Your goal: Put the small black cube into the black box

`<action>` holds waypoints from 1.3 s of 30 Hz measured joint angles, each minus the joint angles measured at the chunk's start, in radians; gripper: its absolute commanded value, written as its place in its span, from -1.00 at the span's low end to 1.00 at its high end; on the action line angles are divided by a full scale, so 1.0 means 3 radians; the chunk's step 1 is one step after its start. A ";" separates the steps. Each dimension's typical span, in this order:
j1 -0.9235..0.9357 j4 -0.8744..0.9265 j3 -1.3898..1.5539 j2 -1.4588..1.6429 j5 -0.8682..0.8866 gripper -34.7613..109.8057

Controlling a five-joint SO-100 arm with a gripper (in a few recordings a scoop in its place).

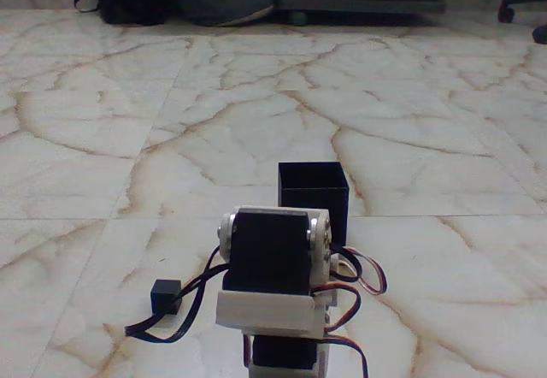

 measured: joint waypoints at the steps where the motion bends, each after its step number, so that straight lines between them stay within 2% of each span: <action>1: 0.0000 0.0000 0.0000 0.0000 0.0000 -0.52; 19: 0.0000 0.0000 0.0000 0.0000 0.0291 -0.52; 21: 0.0000 -0.0031 0.0000 0.0000 0.0639 -0.52; 23: -0.0133 0.0015 -0.0169 0.0000 0.1222 -0.51; 26: -0.0481 0.0368 -0.1120 -0.0307 0.2132 -0.47; 29: -0.0716 0.0394 -0.1754 -0.0854 0.2429 -0.46; 32: -0.0920 0.0194 -0.2357 -0.1570 0.3017 -0.45; 33: -0.0992 0.0015 -0.2710 -0.2286 0.3543 -0.45; 34: -0.1074 -0.0148 -0.2751 -0.2577 0.3712 -0.44; 39: -0.1401 -0.0654 -0.2894 -0.3007 0.4622 -0.44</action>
